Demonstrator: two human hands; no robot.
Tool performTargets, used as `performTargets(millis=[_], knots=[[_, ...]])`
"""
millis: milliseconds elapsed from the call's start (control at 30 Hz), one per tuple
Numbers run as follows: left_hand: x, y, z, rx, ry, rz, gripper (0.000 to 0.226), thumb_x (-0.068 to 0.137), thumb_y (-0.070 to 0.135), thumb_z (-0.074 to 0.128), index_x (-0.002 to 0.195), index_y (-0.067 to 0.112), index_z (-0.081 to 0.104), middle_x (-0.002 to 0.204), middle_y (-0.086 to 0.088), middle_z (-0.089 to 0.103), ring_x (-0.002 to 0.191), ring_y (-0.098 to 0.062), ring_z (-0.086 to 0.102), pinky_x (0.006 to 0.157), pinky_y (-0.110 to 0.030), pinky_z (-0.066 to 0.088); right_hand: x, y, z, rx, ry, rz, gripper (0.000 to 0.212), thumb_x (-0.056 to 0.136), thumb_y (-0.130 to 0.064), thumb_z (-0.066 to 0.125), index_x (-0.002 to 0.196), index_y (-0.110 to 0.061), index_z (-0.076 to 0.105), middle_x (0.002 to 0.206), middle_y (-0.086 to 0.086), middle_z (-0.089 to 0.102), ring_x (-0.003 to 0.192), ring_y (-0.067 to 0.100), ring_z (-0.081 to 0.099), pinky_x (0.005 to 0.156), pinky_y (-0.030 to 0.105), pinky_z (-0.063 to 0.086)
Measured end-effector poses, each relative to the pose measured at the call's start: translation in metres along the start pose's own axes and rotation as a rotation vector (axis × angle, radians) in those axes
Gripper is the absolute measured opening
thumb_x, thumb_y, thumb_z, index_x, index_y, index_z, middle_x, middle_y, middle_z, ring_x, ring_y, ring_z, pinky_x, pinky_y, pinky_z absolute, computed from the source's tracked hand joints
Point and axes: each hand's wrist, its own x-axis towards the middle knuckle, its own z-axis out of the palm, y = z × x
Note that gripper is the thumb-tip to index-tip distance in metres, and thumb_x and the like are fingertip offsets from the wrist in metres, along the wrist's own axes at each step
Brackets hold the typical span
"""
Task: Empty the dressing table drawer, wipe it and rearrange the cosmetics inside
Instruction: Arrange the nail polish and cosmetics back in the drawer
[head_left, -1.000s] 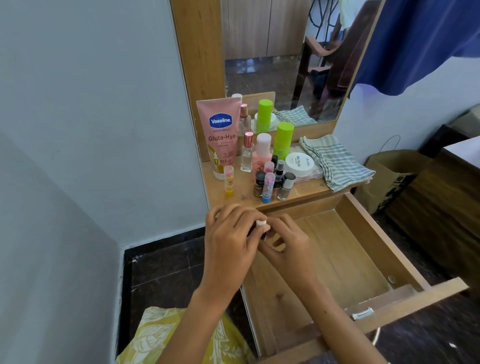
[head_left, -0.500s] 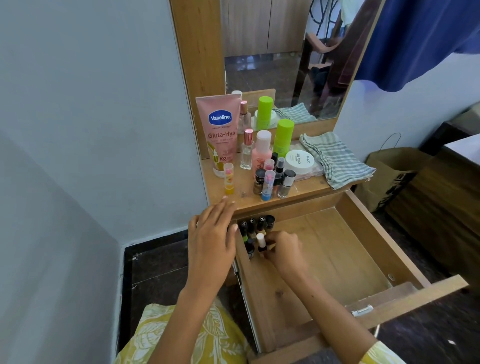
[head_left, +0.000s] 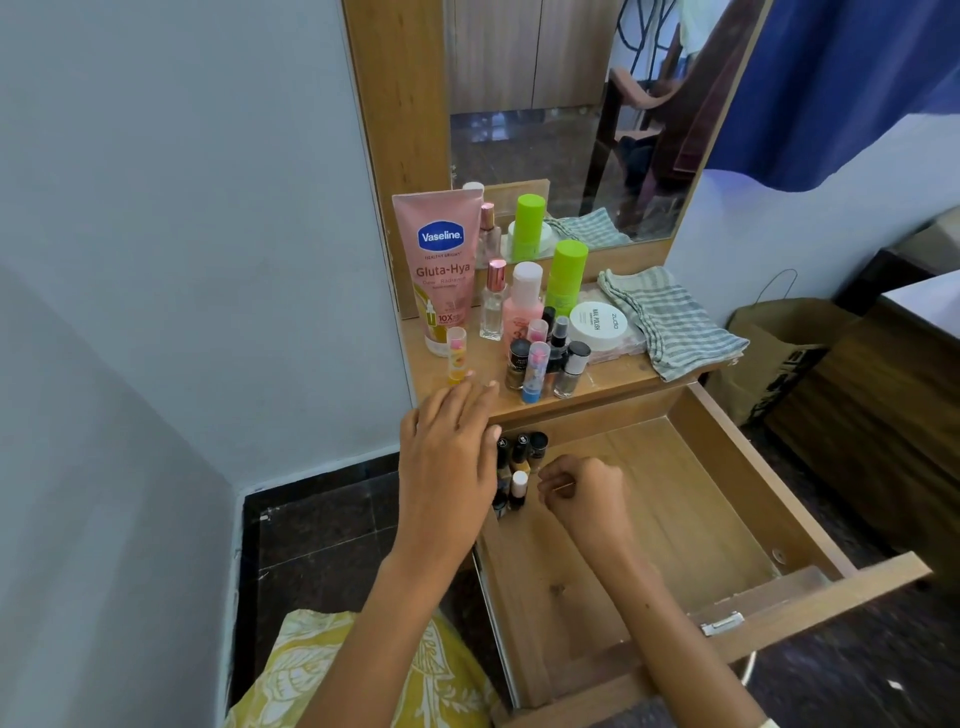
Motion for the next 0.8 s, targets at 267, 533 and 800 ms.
performTargets(millis=[267, 533, 800], knots=[[0.041, 0.023, 0.017, 0.112, -0.018, 0.141, 0.048, 0.095, 0.029, 0.036, 0.142, 0.016, 0.04, 0.149, -0.012, 0.035, 0.132, -0.028, 0.033, 0.101, -0.05, 0.037, -0.006, -0.017, -0.011, 0.194, 0.282, -0.162, 0.021, 0.076, 0.006, 0.068, 0.088, -0.011, 0.073, 0.081, -0.008, 0.071, 0.072, -0.004, 0.063, 0.067, 0.002, 0.045], [0.048, 0.024, 0.024, 0.08, 0.154, 0.128, 0.025, 0.084, 0.023, 0.063, 0.107, 0.013, 0.063, 0.115, -0.007, 0.06, 0.11, -0.026, 0.048, 0.092, -0.039, 0.041, -0.005, -0.016, -0.009, 0.19, 0.311, -0.194, 0.02, 0.077, 0.002, 0.069, 0.086, -0.016, 0.072, 0.082, -0.015, 0.068, 0.072, -0.001, 0.064, 0.065, 0.018, 0.054], [0.037, 0.006, 0.01, -0.001, 0.307, 0.053, 0.015, 0.086, 0.02, 0.065, 0.098, 0.011, 0.068, 0.094, -0.003, 0.066, 0.094, -0.02, 0.054, 0.08, -0.026, 0.032, -0.004, -0.015, -0.006, 0.187, 0.295, -0.187, 0.019, 0.079, -0.003, 0.07, 0.087, -0.02, 0.071, 0.082, -0.015, 0.069, 0.073, -0.002, 0.065, 0.066, 0.018, 0.055]])
